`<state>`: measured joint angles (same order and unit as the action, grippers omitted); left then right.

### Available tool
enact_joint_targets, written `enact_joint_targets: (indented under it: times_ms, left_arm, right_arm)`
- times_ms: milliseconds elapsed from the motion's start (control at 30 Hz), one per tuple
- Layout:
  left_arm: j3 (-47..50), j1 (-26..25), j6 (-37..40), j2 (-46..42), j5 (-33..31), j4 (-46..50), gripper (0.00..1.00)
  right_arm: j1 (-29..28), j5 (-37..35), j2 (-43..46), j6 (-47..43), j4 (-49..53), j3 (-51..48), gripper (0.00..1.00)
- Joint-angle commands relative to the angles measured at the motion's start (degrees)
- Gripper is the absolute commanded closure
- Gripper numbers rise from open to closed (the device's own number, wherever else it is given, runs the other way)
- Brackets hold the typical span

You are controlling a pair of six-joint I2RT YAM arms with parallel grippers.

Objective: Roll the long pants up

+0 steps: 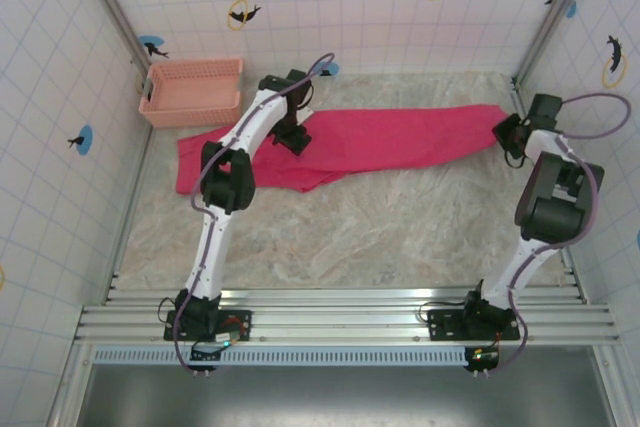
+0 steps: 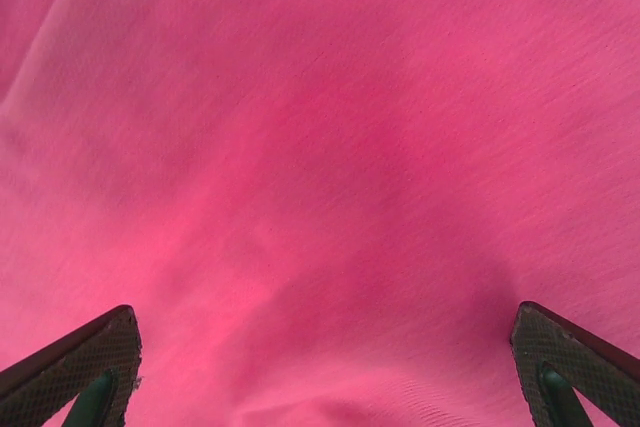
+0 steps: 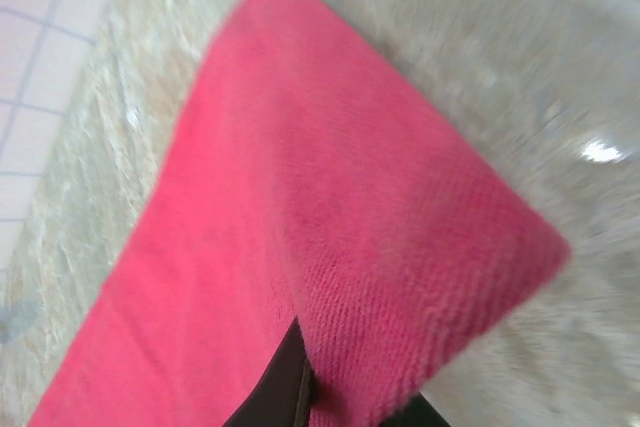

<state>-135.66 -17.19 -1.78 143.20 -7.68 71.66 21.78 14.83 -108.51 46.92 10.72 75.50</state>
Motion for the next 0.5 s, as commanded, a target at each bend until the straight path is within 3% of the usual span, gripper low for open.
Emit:
enact_joint_targets:
  times_ms: [0,233,367,467]
  left_arm:
    - [5.57,0.38,-0.30,-4.57,2.79,1.89,0.03]
    - [15.73,0.40,-0.79,-12.50,7.34,-1.14,0.03]
    - [20.08,1.61,0.18,-15.96,1.35,-0.76,0.03]
    - [23.70,6.08,0.57,-18.61,0.18,-0.99,0.03]
  right_arm:
    - [2.49,-3.15,4.94,-7.46,7.56,6.37,1.00]
    - [5.77,-1.28,7.54,-18.55,21.44,14.56,1.00]
    - [5.50,1.06,8.42,-24.18,27.55,21.05,1.00]
    - [4.11,2.84,10.27,-27.02,30.31,25.50,1.00]
